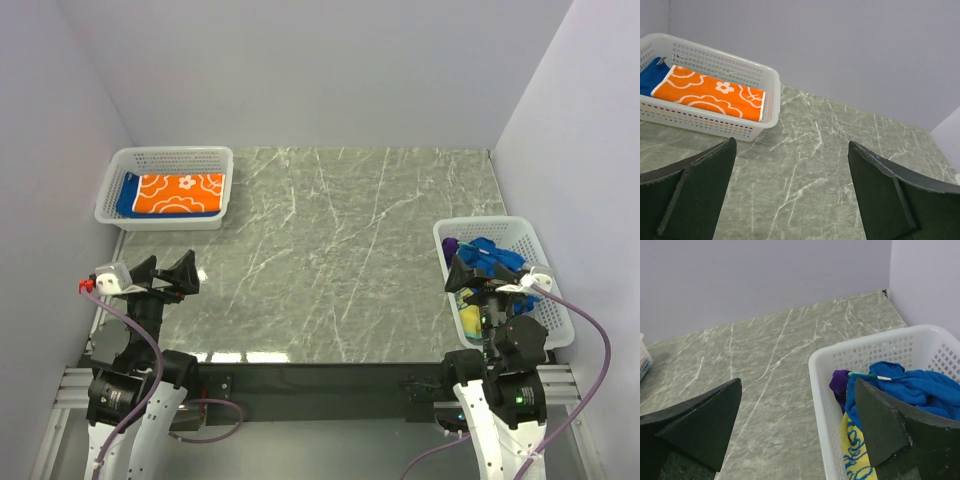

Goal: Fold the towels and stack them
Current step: Grab crumpled towel

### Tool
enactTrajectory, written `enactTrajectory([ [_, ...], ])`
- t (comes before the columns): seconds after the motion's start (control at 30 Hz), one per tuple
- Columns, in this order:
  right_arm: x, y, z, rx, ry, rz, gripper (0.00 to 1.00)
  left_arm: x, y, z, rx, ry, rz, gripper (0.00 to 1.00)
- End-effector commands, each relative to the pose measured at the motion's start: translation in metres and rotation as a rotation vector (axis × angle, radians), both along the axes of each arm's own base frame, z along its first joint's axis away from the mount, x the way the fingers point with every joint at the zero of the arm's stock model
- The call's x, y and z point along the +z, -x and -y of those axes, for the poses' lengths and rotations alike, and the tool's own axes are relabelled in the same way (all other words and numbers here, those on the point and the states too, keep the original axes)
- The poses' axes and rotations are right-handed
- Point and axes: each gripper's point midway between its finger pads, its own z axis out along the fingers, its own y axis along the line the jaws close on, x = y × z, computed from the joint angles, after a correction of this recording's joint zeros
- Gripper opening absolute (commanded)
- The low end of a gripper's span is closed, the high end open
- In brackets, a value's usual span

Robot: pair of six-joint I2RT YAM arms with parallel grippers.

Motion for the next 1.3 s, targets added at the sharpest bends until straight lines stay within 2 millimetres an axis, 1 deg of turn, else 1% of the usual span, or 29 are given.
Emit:
enactTrajectory([
  [0.0, 0.055, 0.062, 0.016, -0.053, -0.058, 0.335, 1.00, 0.022, 0.026, -0.005, -0.005, 0.050, 0.137, 0.99],
  [0.13, 0.056, 0.061, 0.016, -0.056, -0.080, 0.342, 1.00, 0.021, 0.023, -0.002, -0.020, 0.084, 0.122, 0.99],
  [0.23, 0.055, 0.057, 0.018, -0.067, -0.096, 0.328, 1.00, 0.019, 0.017, 0.003, -0.035, 0.130, 0.091, 0.99],
  [0.3, 0.056, 0.053, 0.018, -0.070, -0.087, 0.296, 1.00, 0.014, 0.009, 0.006, -0.042, 0.156, 0.045, 0.99],
  [0.33, 0.056, 0.051, 0.022, -0.094, -0.096, 0.278, 1.00, 0.013, 0.007, 0.008, -0.048, 0.161, 0.032, 1.00],
  [0.37, 0.058, 0.050, 0.025, -0.112, -0.106, 0.263, 1.00, 0.003, -0.003, 0.011, -0.047, 0.154, -0.030, 1.00],
  [0.43, 0.063, 0.043, 0.028, -0.142, -0.118, 0.203, 1.00, -0.001, -0.011, 0.015, -0.053, 0.162, -0.085, 0.99],
  [0.47, 0.061, 0.039, 0.028, -0.146, -0.117, 0.161, 1.00, -0.012, -0.022, 0.022, -0.070, 0.153, -0.158, 0.99],
  [0.5, 0.065, 0.030, 0.026, -0.144, -0.110, 0.106, 1.00, -0.015, -0.025, 0.026, -0.082, 0.145, -0.197, 0.99],
  [0.53, 0.061, 0.026, 0.026, -0.144, -0.107, 0.055, 1.00, -0.029, -0.036, 0.032, -0.094, 0.126, -0.278, 0.99],
  [0.57, 0.061, 0.022, 0.026, -0.151, -0.117, 0.022, 1.00, -0.035, -0.040, 0.039, -0.127, 0.113, -0.321, 0.99],
  [0.6, 0.062, 0.011, 0.025, -0.160, -0.116, -0.036, 1.00, -0.038, -0.043, 0.043, -0.148, 0.090, -0.354, 0.99],
  [0.63, 0.055, 0.008, 0.027, -0.176, -0.114, -0.091, 1.00, -0.045, -0.047, 0.047, -0.164, 0.074, -0.389, 0.99],
  [0.67, 0.051, 0.003, 0.030, -0.206, -0.126, -0.129, 1.00, -0.058, -0.055, 0.052, -0.176, 0.059, -0.452, 0.99],
  [0.7, 0.045, -0.008, 0.031, -0.226, -0.130, -0.198, 1.00, -0.066, -0.056, 0.059, -0.217, 0.044, -0.483, 0.99],
  [0.73, 0.039, -0.012, 0.033, -0.253, -0.136, -0.243, 1.00, -0.069, -0.061, 0.061, -0.224, 0.037, -0.494, 0.99],
  [0.77, 0.028, -0.014, 0.034, -0.273, -0.136, -0.312, 1.00, -0.079, -0.065, 0.067, -0.250, 0.028, -0.531, 0.99],
  [0.8, 0.021, -0.026, 0.034, -0.296, -0.150, -0.374, 1.00, -0.086, -0.065, 0.073, -0.288, 0.015, -0.550, 0.99],
  [0.87, 0.010, -0.035, 0.034, -0.321, -0.159, -0.444, 1.00, -0.094, -0.070, 0.079, -0.320, 0.002, -0.570, 0.99],
  [0.9, 0.000, -0.043, 0.042, -0.383, -0.143, -0.491, 1.00, -0.101, -0.070, 0.081, -0.333, -0.001, -0.583, 0.99],
  [0.97, -0.010, -0.047, 0.054, -0.483, -0.140, -0.524, 1.00, -0.104, -0.070, 0.088, -0.370, 0.002, -0.588, 0.99],
  [1.0, -0.022, -0.053, 0.058, -0.518, -0.121, -0.567, 1.00, -0.108, -0.069, 0.089, -0.379, 0.006, -0.596, 1.00],
  [1.07, -0.031, -0.059, 0.065, -0.570, -0.120, -0.589, 1.00, -0.107, -0.068, 0.090, -0.385, 0.014, -0.592, 0.99],
  [1.1, -0.044, -0.064, 0.069, -0.603, -0.113, -0.633, 1.00, -0.110, -0.067, 0.090, -0.380, 0.018, -0.599, 0.99],
  [1.17, -0.055, -0.069, 0.076, -0.654, -0.120, -0.661, 1.00, -0.111, -0.066, 0.090, -0.368, 0.010, -0.607, 0.99],
  [1.2, -0.071, -0.073, 0.079, -0.675, -0.114, -0.710, 1.00, -0.113, -0.064, 0.091, -0.367, 0.000, -0.619, 0.99],
  [1.23, -0.078, -0.074, 0.083, -0.698, -0.122, -0.728, 1.00, -0.113, -0.063, 0.093, -0.371, -0.009, -0.620, 0.99],
  [1.27, -0.084, -0.080, 0.084, -0.704, -0.142, -0.726, 1.00, -0.112, -0.063, 0.091, -0.353, -0.014, -0.616, 0.99],
])
